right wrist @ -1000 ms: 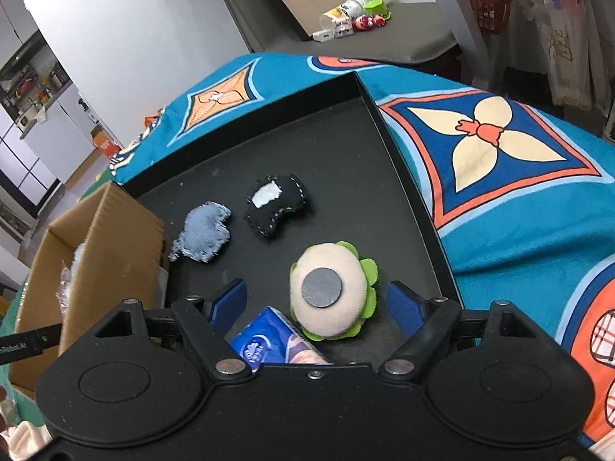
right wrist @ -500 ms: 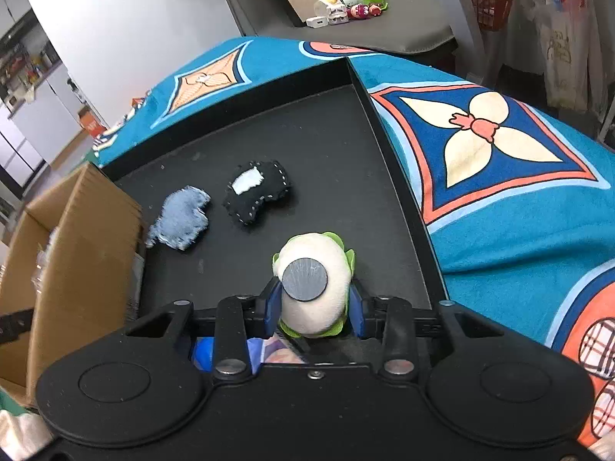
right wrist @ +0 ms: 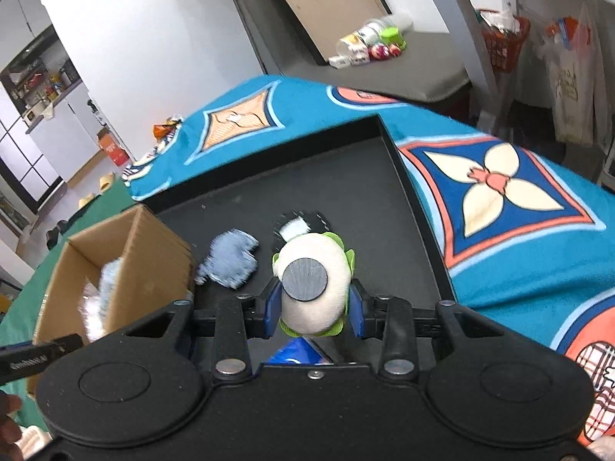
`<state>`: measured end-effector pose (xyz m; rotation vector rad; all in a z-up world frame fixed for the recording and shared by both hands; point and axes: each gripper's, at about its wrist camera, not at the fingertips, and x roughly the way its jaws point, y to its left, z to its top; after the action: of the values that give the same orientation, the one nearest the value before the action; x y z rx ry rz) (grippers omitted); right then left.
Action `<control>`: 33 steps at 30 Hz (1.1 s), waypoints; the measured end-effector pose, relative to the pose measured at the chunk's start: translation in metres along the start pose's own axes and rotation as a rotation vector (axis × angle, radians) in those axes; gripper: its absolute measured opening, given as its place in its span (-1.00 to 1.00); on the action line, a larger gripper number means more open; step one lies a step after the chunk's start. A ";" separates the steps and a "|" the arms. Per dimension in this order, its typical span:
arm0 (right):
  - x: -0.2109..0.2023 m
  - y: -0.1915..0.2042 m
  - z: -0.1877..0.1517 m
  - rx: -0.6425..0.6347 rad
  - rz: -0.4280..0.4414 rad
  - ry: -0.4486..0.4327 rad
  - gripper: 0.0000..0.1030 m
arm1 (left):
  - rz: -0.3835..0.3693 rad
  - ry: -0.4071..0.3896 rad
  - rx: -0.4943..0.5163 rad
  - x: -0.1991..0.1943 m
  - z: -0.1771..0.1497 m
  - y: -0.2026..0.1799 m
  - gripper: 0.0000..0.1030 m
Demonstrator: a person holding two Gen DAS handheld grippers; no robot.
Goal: Organize soft objects
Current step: 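Lift the round plush toward the cardboard box with the right tool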
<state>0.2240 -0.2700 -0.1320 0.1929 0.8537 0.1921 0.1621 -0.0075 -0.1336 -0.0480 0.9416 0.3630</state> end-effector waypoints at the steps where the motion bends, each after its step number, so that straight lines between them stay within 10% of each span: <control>1: -0.002 0.002 0.001 -0.004 0.005 -0.004 -0.32 | -0.004 -0.003 -0.002 -0.001 0.000 0.001 0.48; 33: -0.041 0.096 0.005 -0.150 0.107 -0.080 -0.32 | -0.146 -0.055 -0.059 -0.018 -0.015 0.041 0.38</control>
<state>0.1929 -0.1880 -0.0754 0.1053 0.7470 0.3454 0.1272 0.0231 -0.1236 -0.1596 0.8678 0.2560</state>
